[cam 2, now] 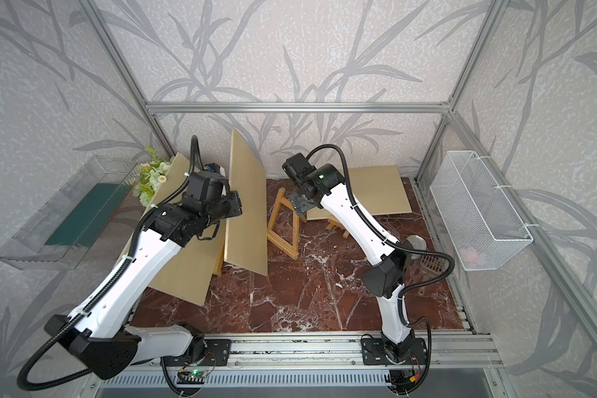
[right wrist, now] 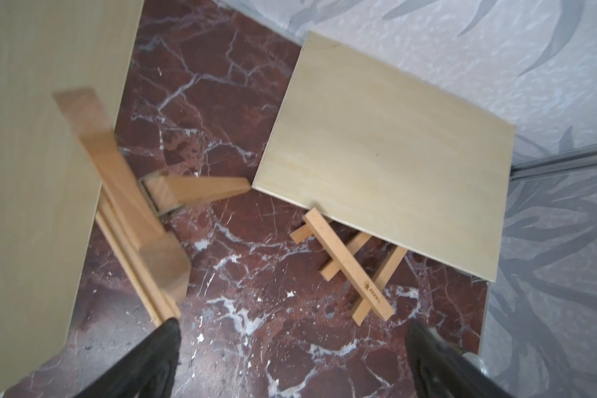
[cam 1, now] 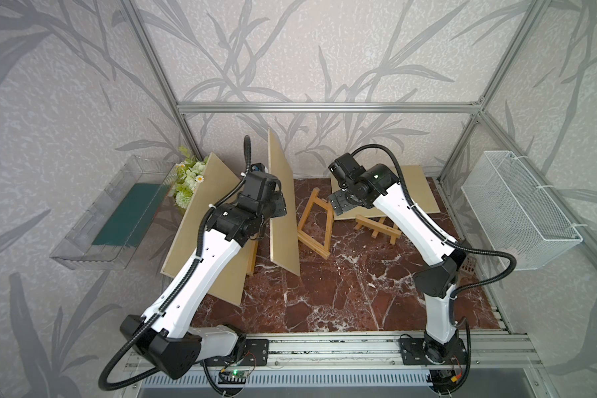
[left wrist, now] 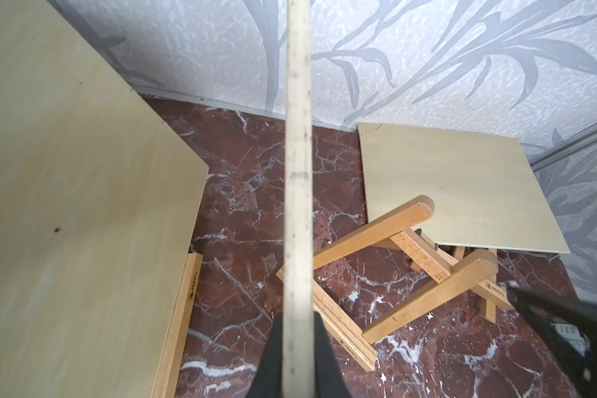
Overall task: Assemble the easel
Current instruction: Move the easel to the center of the board, then adjust the easel at the center of the board.
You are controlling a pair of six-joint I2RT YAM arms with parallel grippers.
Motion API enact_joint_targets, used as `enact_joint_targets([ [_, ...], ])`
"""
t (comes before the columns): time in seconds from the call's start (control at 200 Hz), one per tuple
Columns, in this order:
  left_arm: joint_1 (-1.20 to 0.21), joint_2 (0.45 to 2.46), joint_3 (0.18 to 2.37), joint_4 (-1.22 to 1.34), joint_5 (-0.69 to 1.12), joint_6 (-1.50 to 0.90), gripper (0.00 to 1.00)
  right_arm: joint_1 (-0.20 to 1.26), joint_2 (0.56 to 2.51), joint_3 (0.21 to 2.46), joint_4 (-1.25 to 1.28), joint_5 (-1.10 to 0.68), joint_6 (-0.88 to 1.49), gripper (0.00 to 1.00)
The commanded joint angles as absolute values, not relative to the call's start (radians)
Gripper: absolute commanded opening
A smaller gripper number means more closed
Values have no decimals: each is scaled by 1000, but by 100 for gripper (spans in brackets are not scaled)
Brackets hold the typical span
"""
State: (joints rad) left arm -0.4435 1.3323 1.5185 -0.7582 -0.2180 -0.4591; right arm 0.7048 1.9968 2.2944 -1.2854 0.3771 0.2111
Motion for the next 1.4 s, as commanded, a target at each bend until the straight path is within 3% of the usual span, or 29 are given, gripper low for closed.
enact_joint_targets([
  [0.0, -417, 1401, 1603, -566, -334, -384, 0, 696, 1904, 2230, -1243, 288, 243, 100],
  [0.395, -371, 1531, 1815, -702, -298, -331, 0, 560, 1771, 1963, -1058, 115, 321, 97],
  [0.81, -387, 1365, 1830, -815, -11, -510, 0, 472, 1953, 1919, -983, -56, 348, 94],
  [1.125, -403, 1233, 1832, -896, -234, -472, 0, 462, 2089, 1918, -957, -169, 364, 94],
  [1.394, -402, 1191, 1805, -886, -299, -453, 0, 465, 2052, 1662, -810, -327, 478, 93],
])
